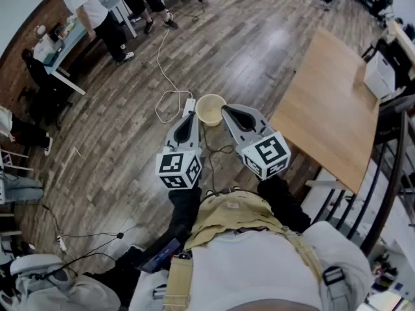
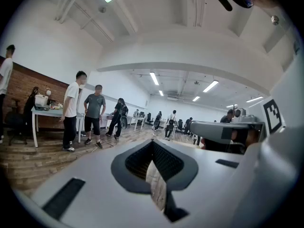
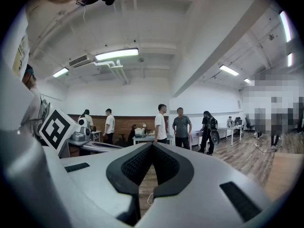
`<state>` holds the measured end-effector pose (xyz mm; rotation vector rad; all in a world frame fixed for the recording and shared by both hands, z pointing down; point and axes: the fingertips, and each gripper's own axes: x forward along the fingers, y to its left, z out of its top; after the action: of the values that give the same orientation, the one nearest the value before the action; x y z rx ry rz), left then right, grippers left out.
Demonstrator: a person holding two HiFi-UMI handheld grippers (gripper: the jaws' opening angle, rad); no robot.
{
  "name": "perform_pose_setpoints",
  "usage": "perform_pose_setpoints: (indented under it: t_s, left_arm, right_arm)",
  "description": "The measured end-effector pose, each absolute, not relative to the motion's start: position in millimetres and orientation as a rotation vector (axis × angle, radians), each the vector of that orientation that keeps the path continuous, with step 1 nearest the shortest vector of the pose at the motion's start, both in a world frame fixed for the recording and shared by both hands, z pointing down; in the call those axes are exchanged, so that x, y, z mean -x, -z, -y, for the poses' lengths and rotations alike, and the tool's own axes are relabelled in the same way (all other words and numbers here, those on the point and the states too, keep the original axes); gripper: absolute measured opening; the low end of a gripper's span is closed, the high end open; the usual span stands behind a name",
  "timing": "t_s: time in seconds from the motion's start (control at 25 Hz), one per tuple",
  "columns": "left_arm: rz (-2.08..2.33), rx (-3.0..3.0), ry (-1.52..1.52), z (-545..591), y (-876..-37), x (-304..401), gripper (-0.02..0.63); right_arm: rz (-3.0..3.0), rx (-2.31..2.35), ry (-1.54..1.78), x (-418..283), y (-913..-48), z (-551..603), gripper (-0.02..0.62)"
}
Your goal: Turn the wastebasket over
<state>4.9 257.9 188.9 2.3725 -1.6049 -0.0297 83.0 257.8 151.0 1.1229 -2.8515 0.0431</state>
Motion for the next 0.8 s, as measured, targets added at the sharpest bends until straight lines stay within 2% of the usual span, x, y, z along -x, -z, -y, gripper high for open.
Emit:
perform_pose_setpoints:
  t_s: [0.8]
  left_arm:
    - [1.569,-2.366,0.033,-260,-199,15,0.002]
  right_arm:
    - [2.820,-1.131,-0.051,-61,-163,-260,0.020]
